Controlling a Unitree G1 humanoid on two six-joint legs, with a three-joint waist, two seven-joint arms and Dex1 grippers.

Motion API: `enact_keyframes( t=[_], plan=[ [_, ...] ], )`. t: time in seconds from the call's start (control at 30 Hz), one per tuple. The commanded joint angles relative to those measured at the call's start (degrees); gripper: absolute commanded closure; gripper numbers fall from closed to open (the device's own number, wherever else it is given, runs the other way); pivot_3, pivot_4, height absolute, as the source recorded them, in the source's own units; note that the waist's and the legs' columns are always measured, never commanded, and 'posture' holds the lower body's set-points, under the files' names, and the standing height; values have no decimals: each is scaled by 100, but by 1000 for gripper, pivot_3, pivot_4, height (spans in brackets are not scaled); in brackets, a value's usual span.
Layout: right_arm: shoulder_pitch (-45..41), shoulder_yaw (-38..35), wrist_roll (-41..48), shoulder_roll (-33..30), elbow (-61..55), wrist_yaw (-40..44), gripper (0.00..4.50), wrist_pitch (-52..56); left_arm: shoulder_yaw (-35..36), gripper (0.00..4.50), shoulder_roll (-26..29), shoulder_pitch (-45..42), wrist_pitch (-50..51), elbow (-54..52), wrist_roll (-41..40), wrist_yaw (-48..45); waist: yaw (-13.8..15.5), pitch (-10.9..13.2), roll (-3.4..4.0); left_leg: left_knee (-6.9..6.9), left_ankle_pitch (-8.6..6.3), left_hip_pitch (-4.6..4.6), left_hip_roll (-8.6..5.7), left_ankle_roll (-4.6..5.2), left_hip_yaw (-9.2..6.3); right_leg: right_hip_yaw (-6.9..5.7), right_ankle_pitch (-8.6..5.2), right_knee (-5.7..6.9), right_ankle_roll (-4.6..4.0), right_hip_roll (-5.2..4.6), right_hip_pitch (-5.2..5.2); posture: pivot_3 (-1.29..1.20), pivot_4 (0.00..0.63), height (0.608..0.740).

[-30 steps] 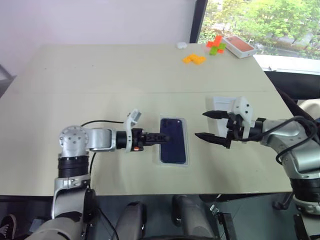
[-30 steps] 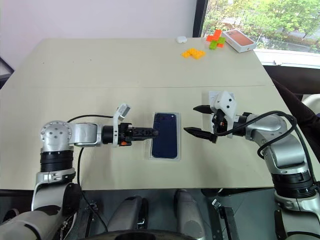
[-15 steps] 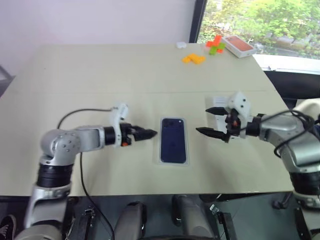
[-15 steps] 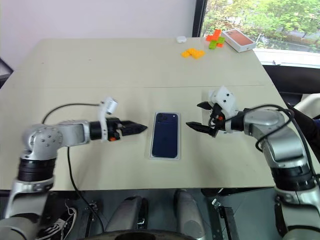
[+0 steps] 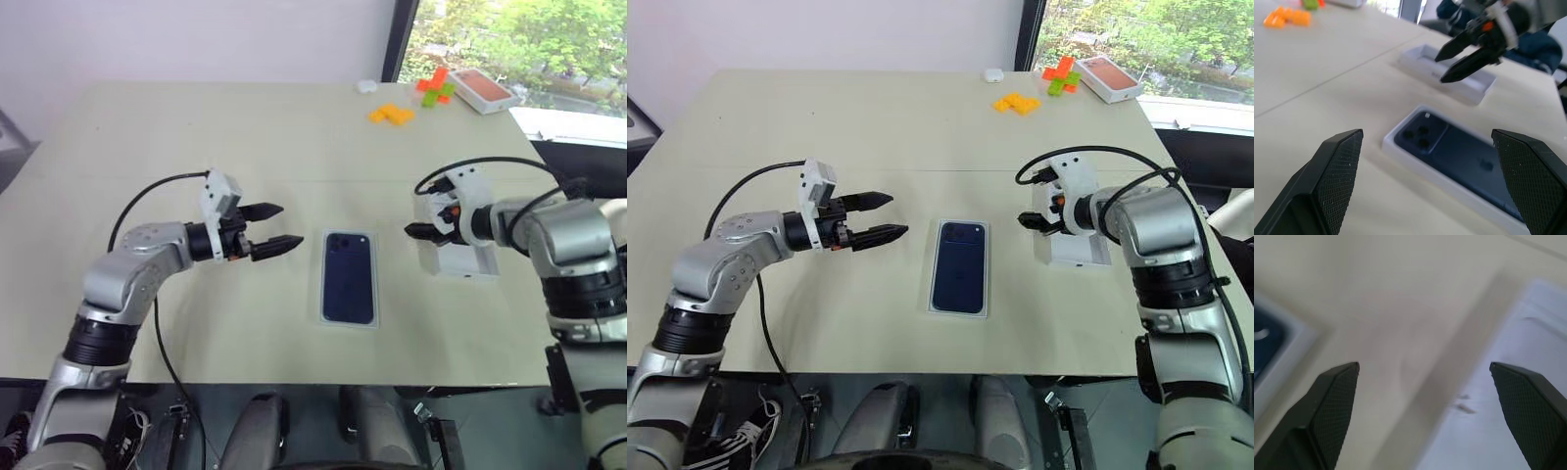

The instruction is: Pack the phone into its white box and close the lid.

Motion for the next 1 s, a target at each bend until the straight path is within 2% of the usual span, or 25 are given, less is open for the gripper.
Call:
enact_keyframes(
  t=[0.03,0.2,0.3,0.4,0.6,0.63,0.67,0.8,1.0],
  plan=[
    [-168,98,-65,-39,-8,-27,0,141,173,63,-101,-23,-129,-105,38,37,-12,0,0,0,-1,0,0,2,0,0,3,-2,5,2,0,0,150,740],
    [-104,-229,17,457,-83,-407,0,1161,217,63,-284,182,-145,-389,42,195,-58,0,0,-2,-4,0,4,7,0,0,13,-1,23,5,0,0,150,740],
    [-128,-381,-46,594,-33,-611,0,1330,434,63,-355,388,-253,-655,-167,98,-109,0,0,-1,-4,2,4,7,0,2,13,5,23,3,-1,0,150,740],
    [-134,-511,-26,672,-1,-714,862,1360,659,0,-137,616,50,-860,-622,-288,-120,0,0,0,-4,6,4,7,0,2,13,9,23,3,1,0,150,740],
    [-110,-390,-53,662,-62,-827,3779,1267,738,0,236,832,98,-901,-674,-638,-134,0,0,2,-4,16,6,7,3,4,10,26,25,11,1,0,150,740],
    [-113,-394,-56,677,-66,-852,4216,1273,745,0,259,828,107,-893,-684,-678,-129,0,0,3,-4,16,6,7,3,4,9,28,26,11,1,0,150,740],
    [-119,-400,-56,689,-70,-879,4398,1289,736,0,282,830,17,-899,-630,-746,-132,0,0,4,-4,16,7,7,2,4,9,28,26,12,2,0,150,740],
    [-238,-564,32,779,-131,-910,4398,1408,745,0,373,846,-21,-907,-620,-888,-141,0,0,5,-4,18,8,7,7,8,9,29,26,14,2,0,150,740],
    [-955,-2280,989,1899,-762,-572,4398,1668,1051,0,515,747,205,-640,-842,-875,-191,2,4,4,-4,22,32,7,14,21,10,33,28,42,-3,0,150,740]
  ],
)
